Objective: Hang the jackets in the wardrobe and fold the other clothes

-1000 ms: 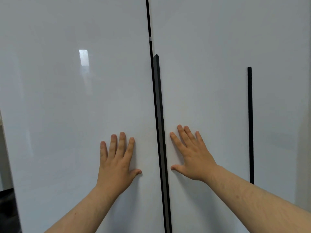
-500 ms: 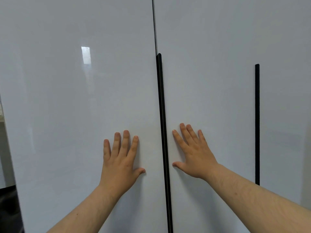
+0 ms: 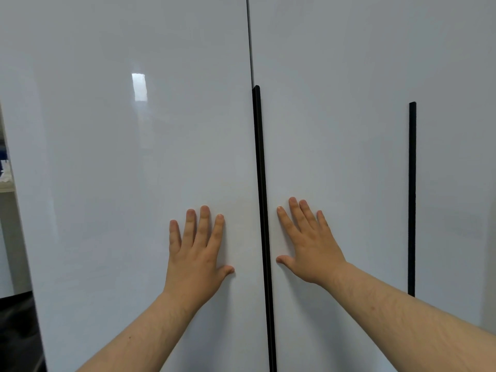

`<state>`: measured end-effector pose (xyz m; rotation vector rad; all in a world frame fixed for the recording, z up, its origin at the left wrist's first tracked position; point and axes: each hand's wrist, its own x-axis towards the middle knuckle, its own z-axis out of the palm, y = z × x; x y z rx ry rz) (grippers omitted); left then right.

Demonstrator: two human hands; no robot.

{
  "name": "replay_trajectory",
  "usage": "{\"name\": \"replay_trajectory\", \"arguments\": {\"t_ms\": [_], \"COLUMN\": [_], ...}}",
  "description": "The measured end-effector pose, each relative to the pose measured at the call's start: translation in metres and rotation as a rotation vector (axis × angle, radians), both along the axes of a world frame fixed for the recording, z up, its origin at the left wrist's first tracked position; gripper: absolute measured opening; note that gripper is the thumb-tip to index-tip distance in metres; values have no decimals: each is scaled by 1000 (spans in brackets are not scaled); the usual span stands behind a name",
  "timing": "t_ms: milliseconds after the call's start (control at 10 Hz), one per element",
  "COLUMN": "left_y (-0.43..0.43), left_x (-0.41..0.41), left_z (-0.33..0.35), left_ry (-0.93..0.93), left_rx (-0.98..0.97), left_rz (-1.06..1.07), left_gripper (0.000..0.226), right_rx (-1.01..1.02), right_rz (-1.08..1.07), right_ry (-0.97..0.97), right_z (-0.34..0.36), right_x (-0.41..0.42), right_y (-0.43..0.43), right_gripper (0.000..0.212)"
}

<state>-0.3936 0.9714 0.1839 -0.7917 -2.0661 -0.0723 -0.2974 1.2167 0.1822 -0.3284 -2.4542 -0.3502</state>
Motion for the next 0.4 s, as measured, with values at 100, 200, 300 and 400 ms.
{"name": "replay_trajectory", "arguments": {"t_ms": [100, 200, 300, 400], "left_y": [0, -3, -9, -15], "left_x": [6, 11, 24, 28], "left_z": [3, 5, 10, 10], "left_ry": [-34, -55, -130, -286], "left_rx": [-13, -51, -96, -90], "left_rz": [23, 46, 48, -10], "left_gripper": [114, 97, 78, 58], "right_rx": [-70, -201, -342, -503], "right_rz": [-2, 43, 67, 14], "right_ry": [-26, -63, -232, -579], "right_z": [-3, -11, -22, -9], "right_x": [4, 18, 41, 70], "right_y": [-9, -16, -26, -34], "right_gripper": [104, 92, 82, 69]}}
